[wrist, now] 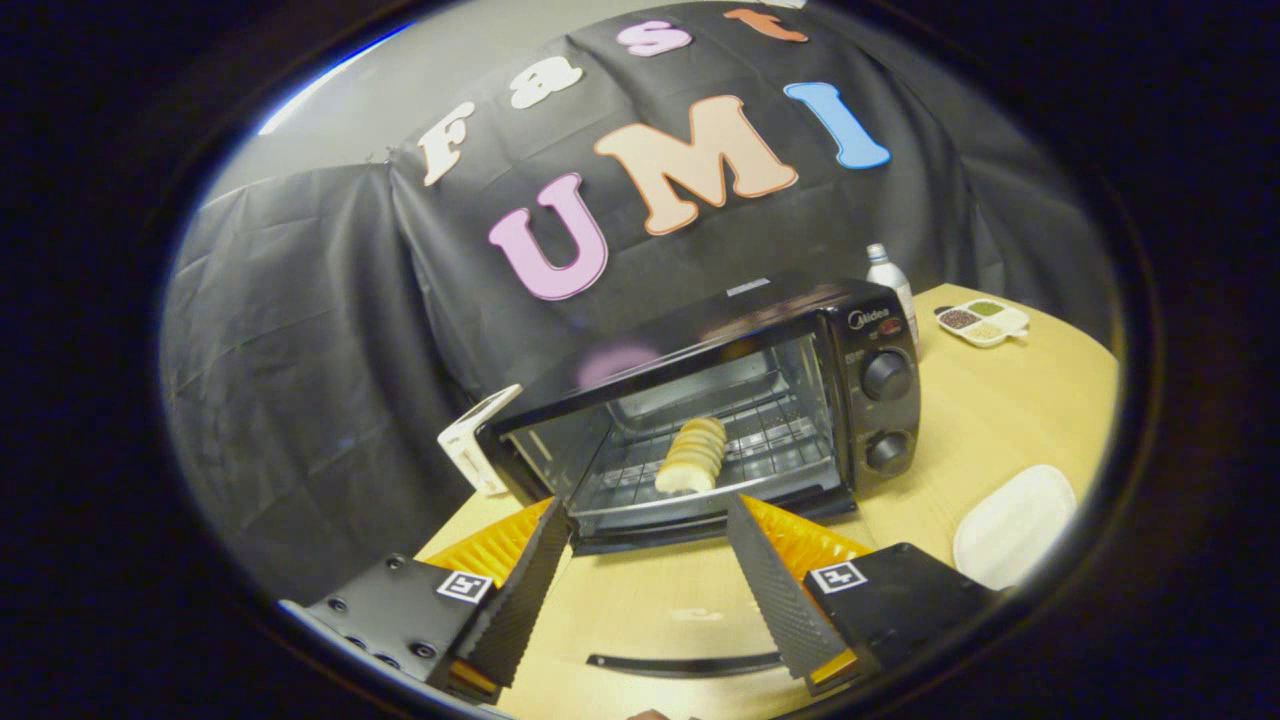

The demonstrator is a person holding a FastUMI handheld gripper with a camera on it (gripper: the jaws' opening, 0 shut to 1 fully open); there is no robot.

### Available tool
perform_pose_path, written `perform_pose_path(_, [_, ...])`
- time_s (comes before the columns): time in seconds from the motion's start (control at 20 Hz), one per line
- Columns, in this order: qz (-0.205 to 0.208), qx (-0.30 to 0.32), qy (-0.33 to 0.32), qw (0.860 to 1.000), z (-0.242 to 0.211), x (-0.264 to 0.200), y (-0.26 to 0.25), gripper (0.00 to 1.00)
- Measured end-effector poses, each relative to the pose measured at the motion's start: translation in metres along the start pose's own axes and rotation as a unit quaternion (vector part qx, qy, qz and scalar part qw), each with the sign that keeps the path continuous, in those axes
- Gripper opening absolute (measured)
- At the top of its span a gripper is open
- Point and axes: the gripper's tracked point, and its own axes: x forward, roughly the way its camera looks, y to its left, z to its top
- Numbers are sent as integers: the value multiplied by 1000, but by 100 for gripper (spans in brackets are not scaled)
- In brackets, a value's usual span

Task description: Open the toaster oven, put the food inside, and close the toaster oven door.

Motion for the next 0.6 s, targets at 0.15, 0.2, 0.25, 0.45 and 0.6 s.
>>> perform_pose_path(0.15, [12, -8, 5, 1000, -16, -32, 1, 99])
perform_pose_path(0.2, [13, -6, 10, 1000, -23, -41, 0, 99])
perform_pose_path(0.25, [14, -4, 17, 1000, -31, -50, -2, 99])
perform_pose_path(0.45, [15, 8, 45, 999, -58, -76, -11, 99])
perform_pose_path(0.6, [6, 13, 75, 997, -81, -83, -21, 99])
